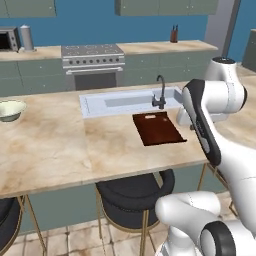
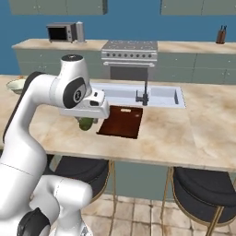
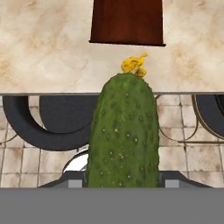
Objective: Place the two vegetables and bowl onto the tray for setting up a vegetable dip station.
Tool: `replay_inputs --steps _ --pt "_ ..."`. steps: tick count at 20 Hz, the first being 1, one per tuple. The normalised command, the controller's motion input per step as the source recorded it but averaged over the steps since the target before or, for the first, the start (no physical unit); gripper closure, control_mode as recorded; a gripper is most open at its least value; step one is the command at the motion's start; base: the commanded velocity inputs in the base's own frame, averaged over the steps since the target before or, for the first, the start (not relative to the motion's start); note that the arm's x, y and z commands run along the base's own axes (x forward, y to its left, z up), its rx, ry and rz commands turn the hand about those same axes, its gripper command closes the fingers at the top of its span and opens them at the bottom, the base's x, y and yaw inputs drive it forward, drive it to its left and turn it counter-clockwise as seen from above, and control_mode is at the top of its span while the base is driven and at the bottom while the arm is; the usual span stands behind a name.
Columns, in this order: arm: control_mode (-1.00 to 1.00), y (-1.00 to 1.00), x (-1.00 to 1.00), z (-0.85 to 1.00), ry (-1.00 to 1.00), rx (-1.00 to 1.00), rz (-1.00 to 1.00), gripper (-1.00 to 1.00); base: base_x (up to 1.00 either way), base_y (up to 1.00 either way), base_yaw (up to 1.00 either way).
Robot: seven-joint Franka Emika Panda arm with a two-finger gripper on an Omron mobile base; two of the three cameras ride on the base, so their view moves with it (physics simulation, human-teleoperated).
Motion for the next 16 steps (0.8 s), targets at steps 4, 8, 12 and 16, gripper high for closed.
replay_inputs --steps 4,8,12,16 --pt "1.0 0.0 0.0 0.0 0.0 0.0 0.0 1.0 0.28 0.0 0.18" --pt "1.0 0.0 0.0 0.0 0.0 0.0 0.0 1.0 0.26 0.0 0.11" --pt "-1.0 0.0 0.42 0.0 0.0 0.0 0.07 1.0 0.08 0.0 0.02" --pt "-1.0 0.0 0.72 0.0 0.0 -0.02 0.25 1.0 0.0 0.0 0.0"
